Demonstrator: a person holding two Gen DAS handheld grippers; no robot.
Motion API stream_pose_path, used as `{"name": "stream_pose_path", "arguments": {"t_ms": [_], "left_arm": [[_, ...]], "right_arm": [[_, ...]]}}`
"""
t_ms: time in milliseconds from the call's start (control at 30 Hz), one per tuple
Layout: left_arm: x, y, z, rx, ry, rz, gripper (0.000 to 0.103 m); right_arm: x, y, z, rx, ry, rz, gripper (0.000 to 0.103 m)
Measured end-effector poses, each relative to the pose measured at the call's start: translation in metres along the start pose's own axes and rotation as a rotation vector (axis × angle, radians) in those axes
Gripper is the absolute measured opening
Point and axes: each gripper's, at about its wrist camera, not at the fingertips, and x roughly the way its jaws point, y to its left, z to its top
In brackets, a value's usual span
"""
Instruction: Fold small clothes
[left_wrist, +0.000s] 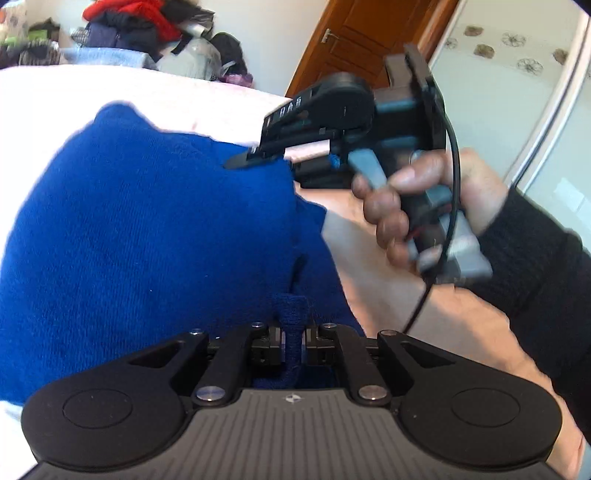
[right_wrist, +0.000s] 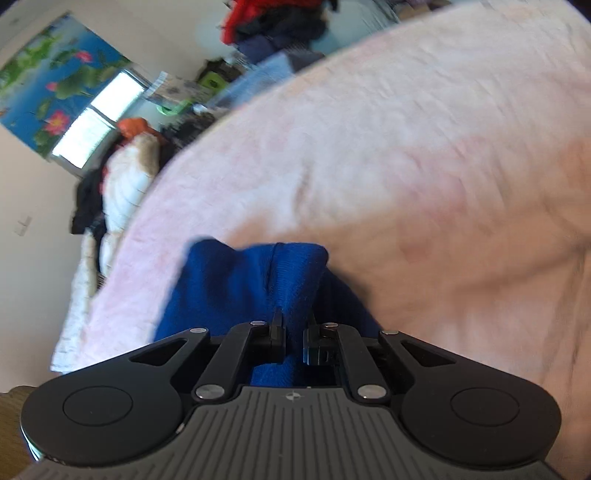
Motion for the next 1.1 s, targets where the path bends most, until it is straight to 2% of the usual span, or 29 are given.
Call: {"name": "stream_pose_path", "arguments": {"t_ms": [67, 133, 167, 200, 267, 333, 400, 500, 633, 667, 700, 733, 867, 967, 1033, 1100], "left_arm": [[-0.002, 0.003, 0.004, -0.028, 0.008, -0.005, 0.007], [-0.006, 0.007, 0.006, -0.047, 0.014, -0.009, 0.007], [-0.008, 0.009, 0.007, -0.048, 0.015, -0.007, 0.008], [-0.009, 0.01, 0.009, -0.05, 0.02, -0.003, 0.008], [-0.012, 0.012, 0.01, -0.056, 0.032, 0.006, 0.008], [-0.015, 0.011, 0.012, -0.061, 0.049, 0.012, 0.008], [-0.021, 0.012, 0.014, -0.07, 0.06, 0.02, 0.009], [-0.029, 0.014, 0.015, -0.092, 0.085, 0.022, 0.01], [-0.037, 0.012, 0.016, -0.076, 0.095, 0.028, 0.012], [-0.037, 0.012, 0.016, -0.068, 0.097, 0.031, 0.018], [-0.036, 0.013, 0.016, -0.063, 0.102, 0.032, 0.026], [-0.032, 0.015, 0.016, -0.061, 0.105, 0.034, 0.029], [-0.024, 0.022, 0.015, -0.072, 0.106, 0.037, 0.031], [-0.036, 0.027, 0.016, -0.1, 0.09, 0.01, 0.032], [-0.049, 0.036, 0.019, -0.111, 0.085, 0.003, 0.038], [-0.07, 0.052, 0.021, -0.149, 0.058, -0.03, 0.053]], "right_arm": [[-0.006, -0.004, -0.003, 0.056, -0.016, 0.033, 0.026], [-0.021, -0.002, -0.005, 0.09, -0.054, 0.057, 0.058], [-0.031, 0.003, -0.006, 0.076, -0.1, 0.046, 0.065], [-0.042, 0.009, -0.008, 0.048, -0.142, 0.026, 0.067], [-0.06, 0.023, -0.014, -0.026, -0.197, 0.011, 0.066], [-0.072, 0.036, -0.022, -0.062, -0.2, 0.053, 0.066], [-0.072, 0.05, -0.03, -0.089, -0.157, 0.099, 0.067], [-0.062, 0.063, -0.041, -0.131, -0.089, 0.115, 0.068], [-0.038, 0.061, -0.055, -0.125, 0.01, 0.085, 0.069], [-0.035, 0.056, -0.059, -0.121, 0.018, 0.07, 0.068], [-0.033, 0.05, -0.062, -0.114, 0.018, 0.071, 0.065], [-0.033, 0.044, -0.063, -0.096, 0.007, 0.08, 0.06], [-0.041, 0.038, -0.067, -0.046, -0.013, 0.091, 0.059], [-0.056, 0.038, -0.07, -0.005, -0.046, 0.115, 0.067], [-0.073, 0.034, -0.073, 0.012, -0.08, 0.141, 0.072], [-0.088, 0.025, -0.076, 0.03, -0.109, 0.136, 0.075]]}}
